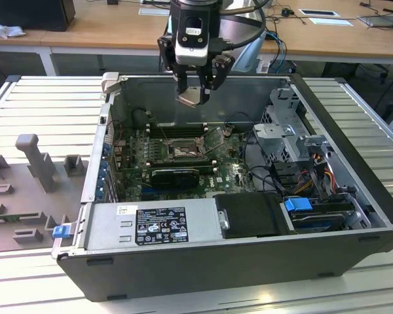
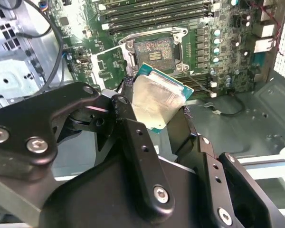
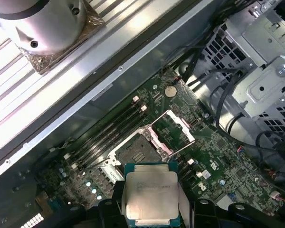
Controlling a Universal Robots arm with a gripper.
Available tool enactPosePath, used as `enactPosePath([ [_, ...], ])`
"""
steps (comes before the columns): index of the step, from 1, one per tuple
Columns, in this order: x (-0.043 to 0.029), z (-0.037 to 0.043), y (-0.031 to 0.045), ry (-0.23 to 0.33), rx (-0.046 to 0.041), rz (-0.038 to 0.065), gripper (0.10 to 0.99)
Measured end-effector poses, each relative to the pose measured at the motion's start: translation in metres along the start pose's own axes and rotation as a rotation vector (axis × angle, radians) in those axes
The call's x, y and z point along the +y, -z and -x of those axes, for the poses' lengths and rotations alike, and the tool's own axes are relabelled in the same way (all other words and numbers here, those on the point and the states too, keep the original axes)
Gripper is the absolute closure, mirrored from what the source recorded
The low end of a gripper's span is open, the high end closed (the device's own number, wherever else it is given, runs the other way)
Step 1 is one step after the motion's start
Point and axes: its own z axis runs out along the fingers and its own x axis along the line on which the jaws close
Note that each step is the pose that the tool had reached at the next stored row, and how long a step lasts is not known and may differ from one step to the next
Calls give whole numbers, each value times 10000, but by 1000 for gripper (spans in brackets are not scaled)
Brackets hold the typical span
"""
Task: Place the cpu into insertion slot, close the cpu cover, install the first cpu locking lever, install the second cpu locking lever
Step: 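Place the cpu into insertion slot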
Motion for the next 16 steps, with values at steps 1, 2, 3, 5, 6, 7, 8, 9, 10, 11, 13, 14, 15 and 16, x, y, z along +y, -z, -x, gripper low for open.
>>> enactPosePath([
  [1,0,0,-5,-282,-24,5,557],
  [2,-1,0,-9,-468,-41,9,557],
  [3,-1,0,-10,-582,-50,11,557],
  [5,-1,0,-15,-906,-79,18,557],
  [6,-1,0,-16,-1014,-88,20,557],
  [7,-2,0,-17,-1121,-97,22,557],
  [8,-2,0,-18,-1233,-107,25,557],
  [9,-2,0,-21,-1438,-125,28,557],
  [10,-2,0,-25,-1641,-143,32,557],
  [11,-2,1,-27,-1715,-149,33,557],
  [13,-3,1,-33,-1920,-167,36,557],
  [14,-3,1,-38,-2063,-180,39,557],
  [15,-4,1,-43,-2232,-195,42,557],
  [16,-4,1,-49,-2421,-211,47,557],
])
